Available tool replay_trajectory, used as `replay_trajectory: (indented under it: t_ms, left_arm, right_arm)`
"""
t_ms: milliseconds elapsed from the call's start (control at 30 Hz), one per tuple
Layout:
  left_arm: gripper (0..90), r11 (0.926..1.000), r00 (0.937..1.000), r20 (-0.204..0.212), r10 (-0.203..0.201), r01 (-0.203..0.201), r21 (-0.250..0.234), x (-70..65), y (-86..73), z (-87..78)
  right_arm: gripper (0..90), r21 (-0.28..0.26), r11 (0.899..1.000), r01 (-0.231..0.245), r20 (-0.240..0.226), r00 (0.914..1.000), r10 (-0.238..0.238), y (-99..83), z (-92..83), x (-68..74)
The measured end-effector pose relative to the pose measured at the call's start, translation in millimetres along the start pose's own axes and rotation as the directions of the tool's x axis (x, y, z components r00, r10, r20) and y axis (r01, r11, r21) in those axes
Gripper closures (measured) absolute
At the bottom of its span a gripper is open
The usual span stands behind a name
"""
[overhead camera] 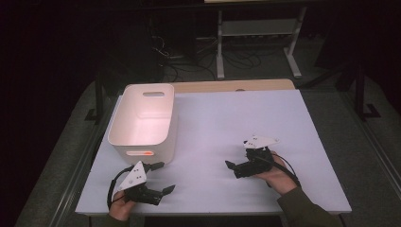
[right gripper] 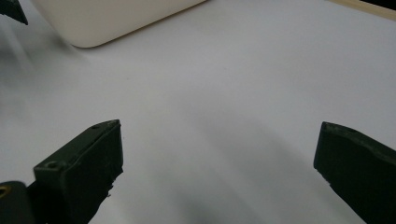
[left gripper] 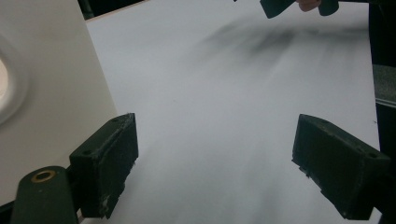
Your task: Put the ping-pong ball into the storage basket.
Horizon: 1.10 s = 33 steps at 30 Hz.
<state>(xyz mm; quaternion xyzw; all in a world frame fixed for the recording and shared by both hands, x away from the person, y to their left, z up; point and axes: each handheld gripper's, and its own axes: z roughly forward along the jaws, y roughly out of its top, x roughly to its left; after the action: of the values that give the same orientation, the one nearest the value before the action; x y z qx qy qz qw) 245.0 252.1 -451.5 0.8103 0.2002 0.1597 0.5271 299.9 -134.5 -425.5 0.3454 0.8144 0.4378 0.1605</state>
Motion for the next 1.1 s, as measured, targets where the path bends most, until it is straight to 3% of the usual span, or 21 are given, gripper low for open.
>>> replay_trajectory:
  t_ms: [400, 1100]
  left_arm:
    - [14.1, 1.0000, 1.0000, 0.000, 0.000, 0.000, 0.004, -0.1, 0.1, 0.2]
    - [14.1, 1.0000, 1.0000, 0.000, 0.001, -0.001, 0.008, 0.0, 0.2, 0.5]
  right_arm:
    - [1.0, -0.014, 0.999, -0.034, 0.026, 0.9991, 0.034, -17.5, -18.7, -8.2]
    - [1.1, -0.002, 0.999, -0.050, 0.072, 0.9961, 0.050, -47.4, -39.0, -18.2]
